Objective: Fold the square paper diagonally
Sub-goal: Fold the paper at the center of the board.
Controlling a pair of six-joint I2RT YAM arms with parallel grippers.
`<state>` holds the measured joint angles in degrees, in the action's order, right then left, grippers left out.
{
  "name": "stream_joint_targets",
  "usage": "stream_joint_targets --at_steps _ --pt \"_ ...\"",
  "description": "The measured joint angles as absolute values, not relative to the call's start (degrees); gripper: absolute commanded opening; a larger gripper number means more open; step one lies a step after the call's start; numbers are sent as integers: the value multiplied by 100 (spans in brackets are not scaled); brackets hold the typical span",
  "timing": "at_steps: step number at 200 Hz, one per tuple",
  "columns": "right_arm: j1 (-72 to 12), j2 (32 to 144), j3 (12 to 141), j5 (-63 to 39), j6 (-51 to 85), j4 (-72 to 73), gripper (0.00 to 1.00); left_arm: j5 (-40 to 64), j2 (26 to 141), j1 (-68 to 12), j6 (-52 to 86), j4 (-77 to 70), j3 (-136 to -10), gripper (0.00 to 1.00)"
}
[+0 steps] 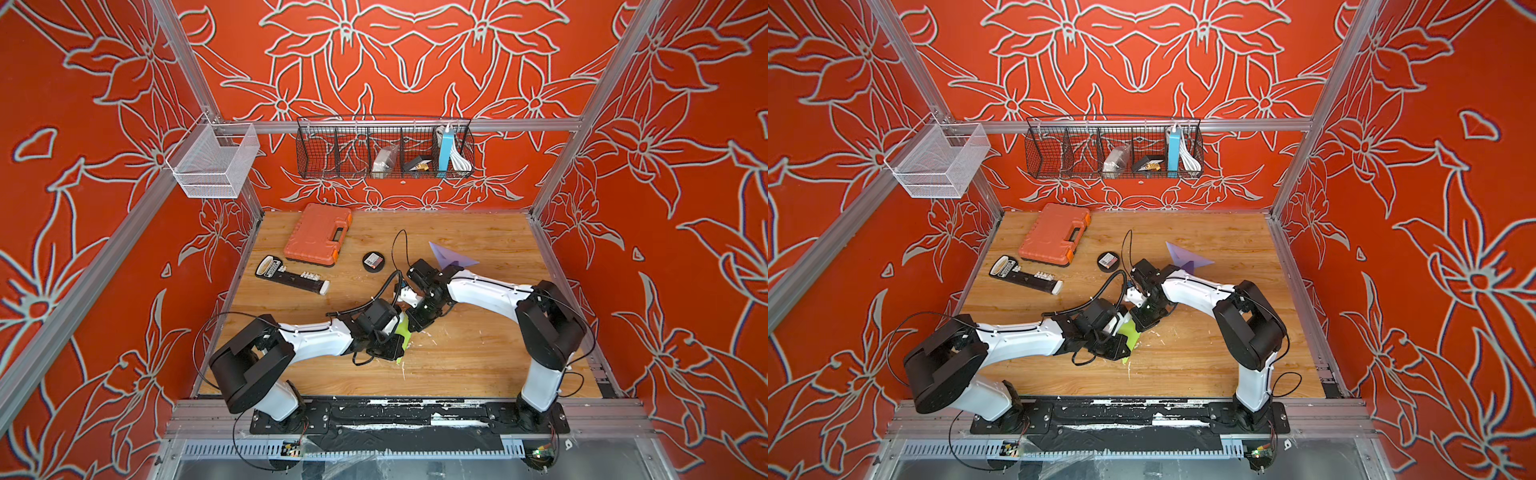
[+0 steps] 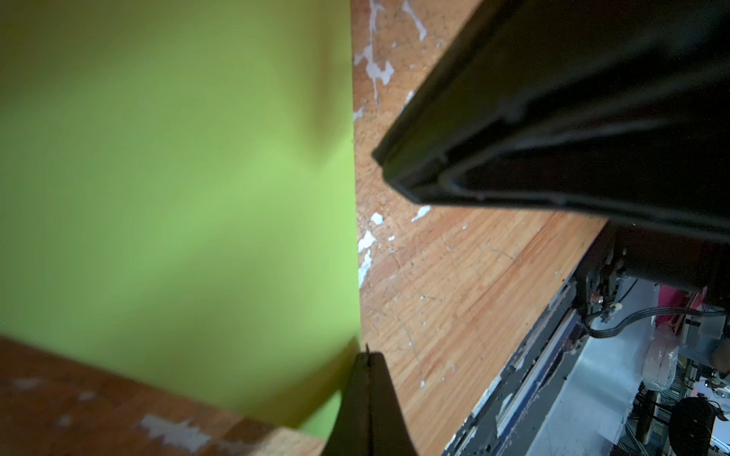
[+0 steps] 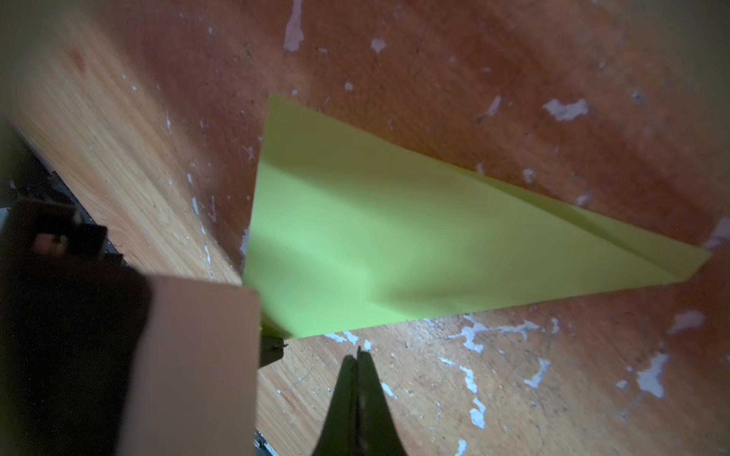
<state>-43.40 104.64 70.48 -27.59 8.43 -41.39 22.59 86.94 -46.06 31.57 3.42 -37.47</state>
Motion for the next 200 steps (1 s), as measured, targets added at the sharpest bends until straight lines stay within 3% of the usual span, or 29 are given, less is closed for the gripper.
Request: stream_joint_targets --at_steps 200 --pt "-4342 10554 6143 -3332 1914 -3017 0 2340 9028 -4580 3000 -360 -3588 0"
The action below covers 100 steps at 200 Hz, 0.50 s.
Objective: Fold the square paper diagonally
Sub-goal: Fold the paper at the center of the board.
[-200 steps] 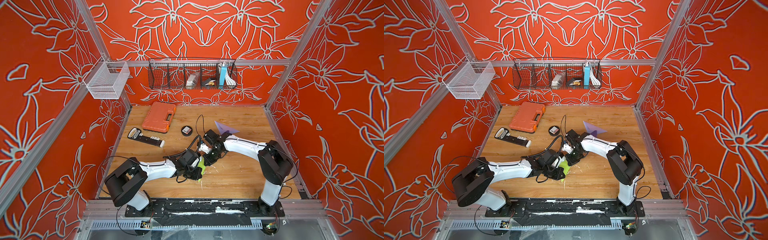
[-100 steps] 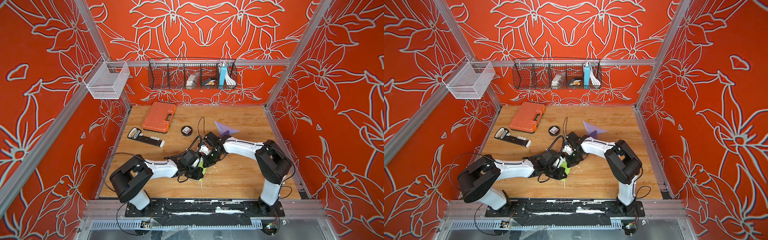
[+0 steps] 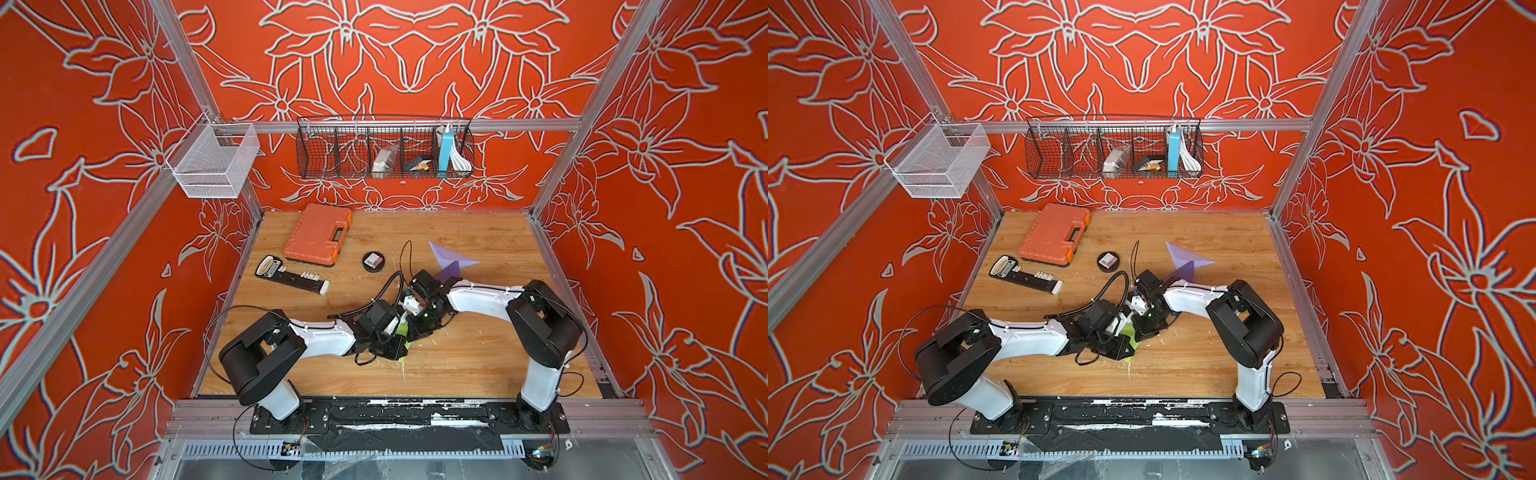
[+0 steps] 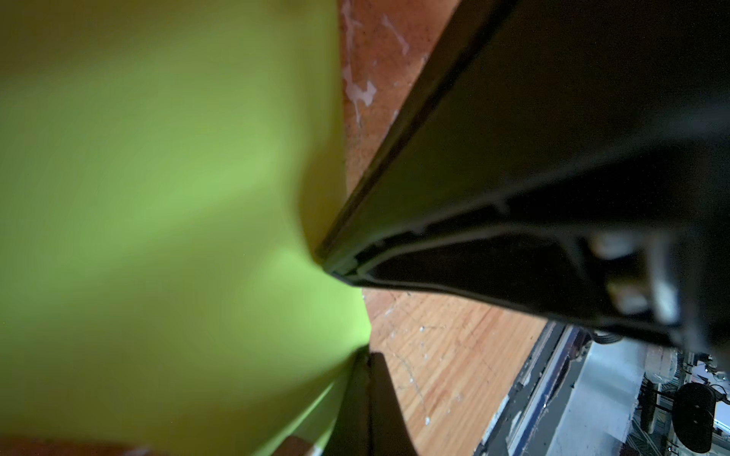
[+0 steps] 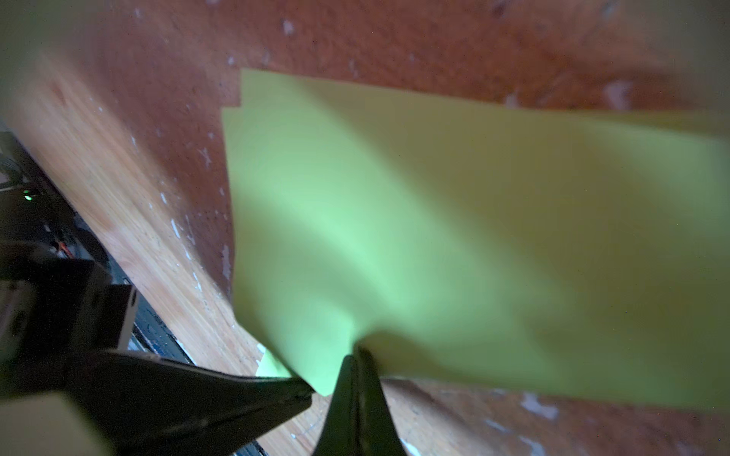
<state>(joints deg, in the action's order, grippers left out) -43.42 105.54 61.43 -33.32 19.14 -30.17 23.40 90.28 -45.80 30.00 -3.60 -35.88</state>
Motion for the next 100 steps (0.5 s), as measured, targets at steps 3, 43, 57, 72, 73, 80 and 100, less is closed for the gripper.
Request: stream_joint_targets --at_steps 3,43,57,72,73,80,100 --pt "-4342 10545 6128 -3341 1929 -2995 0 2340 9028 -4580 3000 -360 -3588 0" --pt "-4342 10460 5966 -3411 2029 -2788 0 2338 9028 -4580 2995 -360 -3588 0" --pt "-4344 10438 5942 -3409 2034 -2766 0 2338 9028 -4580 2993 -360 -3588 0" --pt "-4353 10403 5924 -3367 2034 -2801 0 2340 9028 -4580 2989 -360 -3588 0" --pt "-4353 10394 5924 -3363 2036 -2803 0 2338 9028 -4580 2987 -360 -3588 0" --pt "-4357 10374 5922 -3339 2036 -2825 0 2338 9028 -4580 2985 -357 -3588 0" --pt "-4368 10274 5924 -3205 2058 -2895 0 2338 9028 -4580 2985 -357 -3588 0"
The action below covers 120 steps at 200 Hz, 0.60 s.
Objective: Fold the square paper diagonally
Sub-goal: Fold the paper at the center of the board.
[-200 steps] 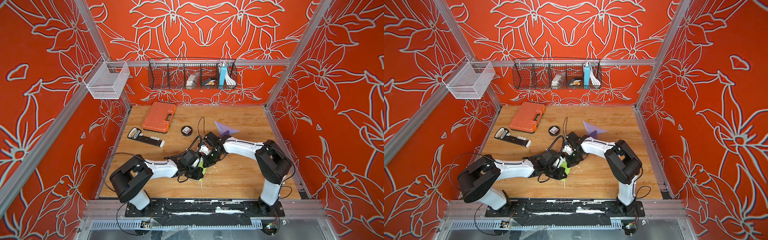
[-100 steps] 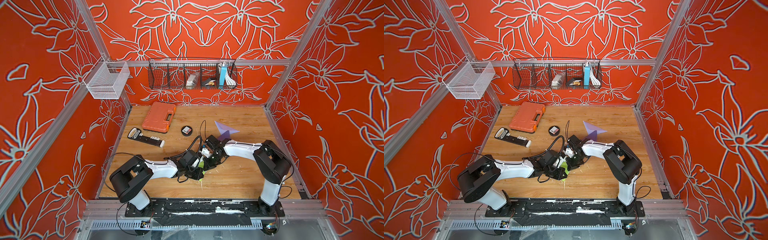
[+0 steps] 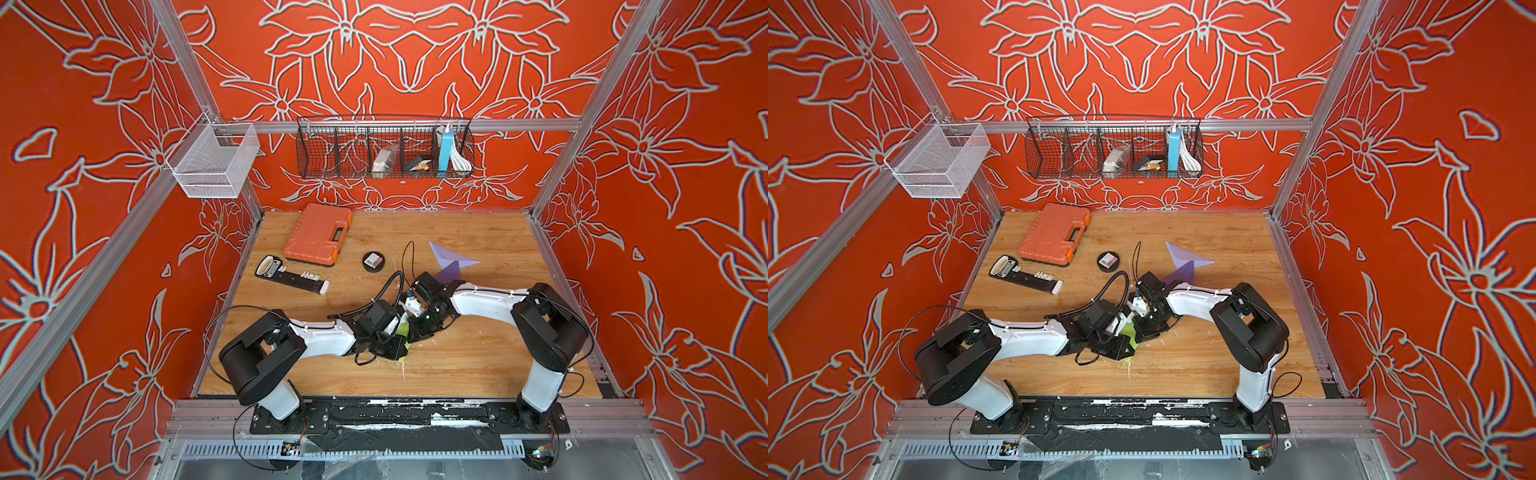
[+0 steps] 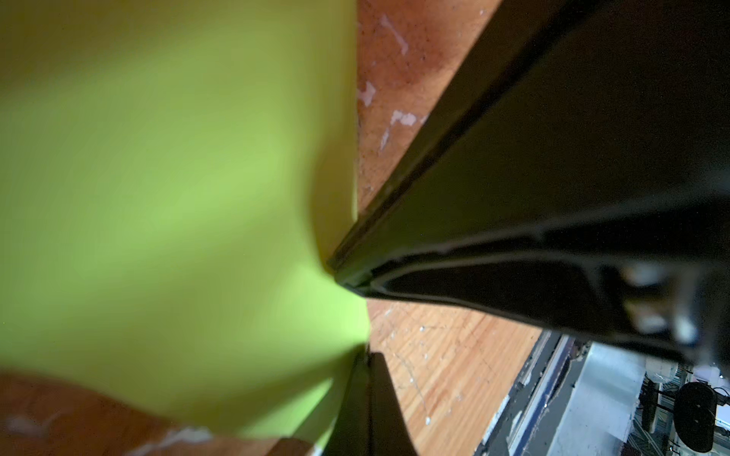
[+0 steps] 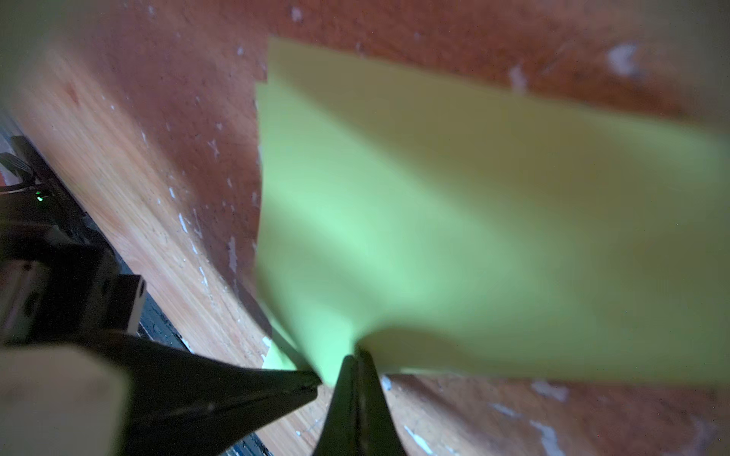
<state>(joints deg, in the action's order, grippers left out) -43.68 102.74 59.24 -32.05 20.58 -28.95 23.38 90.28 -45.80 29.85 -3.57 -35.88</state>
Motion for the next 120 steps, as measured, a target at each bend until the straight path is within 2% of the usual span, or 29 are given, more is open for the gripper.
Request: stream_joint_targets --at_steps 33,120 --pt "-4364 10149 6003 -3004 2106 -3057 0 2335 9026 -4580 2980 -357 -3588 0" --pt "-4442 10086 5865 -3339 2185 -2939 0 2314 9017 -4580 2963 -351 -3586 0"
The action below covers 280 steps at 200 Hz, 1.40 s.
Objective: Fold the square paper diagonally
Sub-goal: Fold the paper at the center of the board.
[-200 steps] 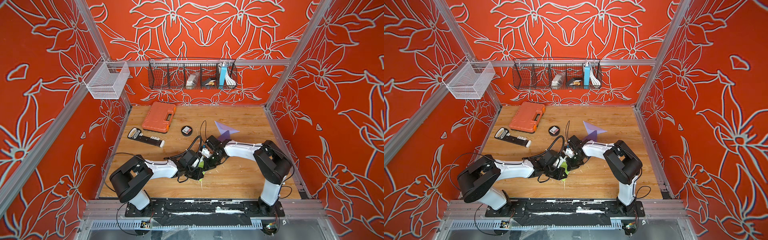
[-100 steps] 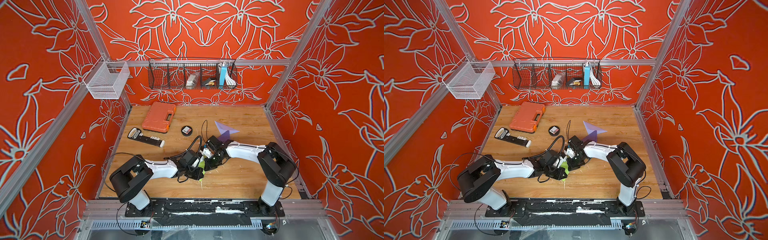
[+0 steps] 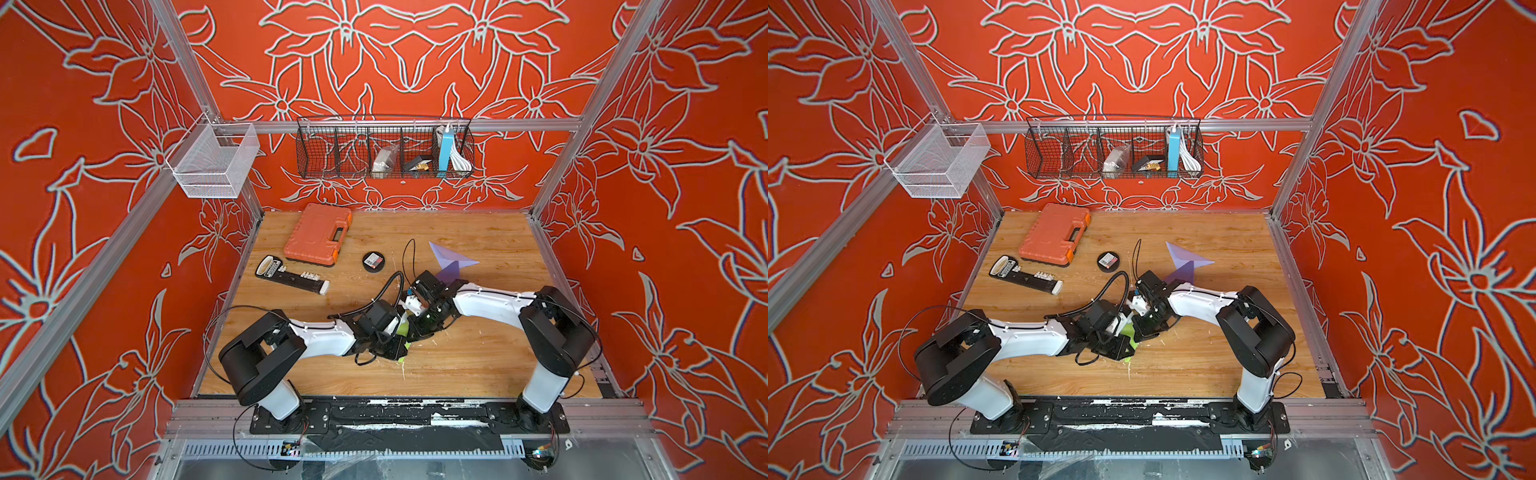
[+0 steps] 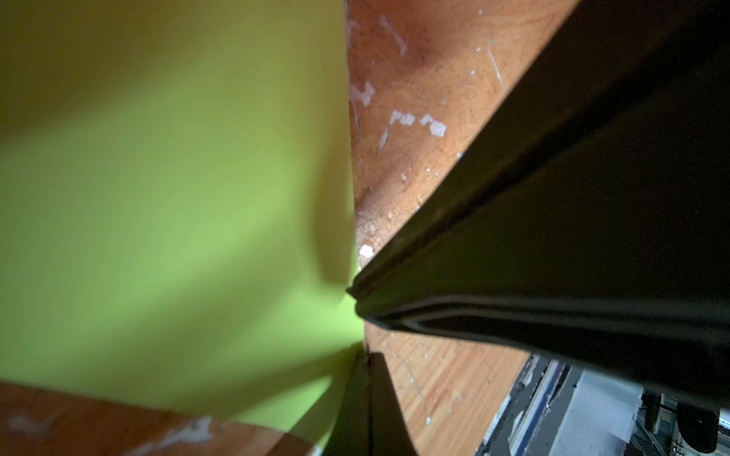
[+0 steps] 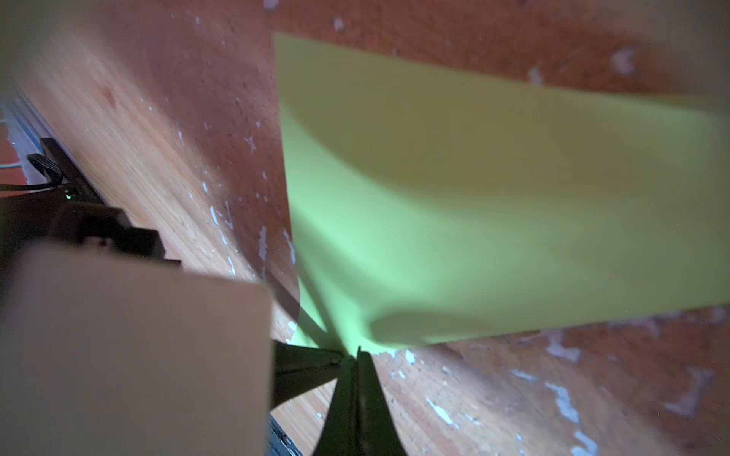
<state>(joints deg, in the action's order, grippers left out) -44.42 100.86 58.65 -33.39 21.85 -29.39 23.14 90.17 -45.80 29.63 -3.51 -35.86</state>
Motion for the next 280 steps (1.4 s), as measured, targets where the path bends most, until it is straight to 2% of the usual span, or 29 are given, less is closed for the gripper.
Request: stream_joint_targets --at_steps 147,280 --pt "-4488 10274 5798 -3347 2311 -2731 0 2318 9019 -4580 2961 -353 -3586 0" --pt "-3944 10348 5704 -3503 2397 -2563 0 2320 9017 -4580 2961 -353 -3583 0"
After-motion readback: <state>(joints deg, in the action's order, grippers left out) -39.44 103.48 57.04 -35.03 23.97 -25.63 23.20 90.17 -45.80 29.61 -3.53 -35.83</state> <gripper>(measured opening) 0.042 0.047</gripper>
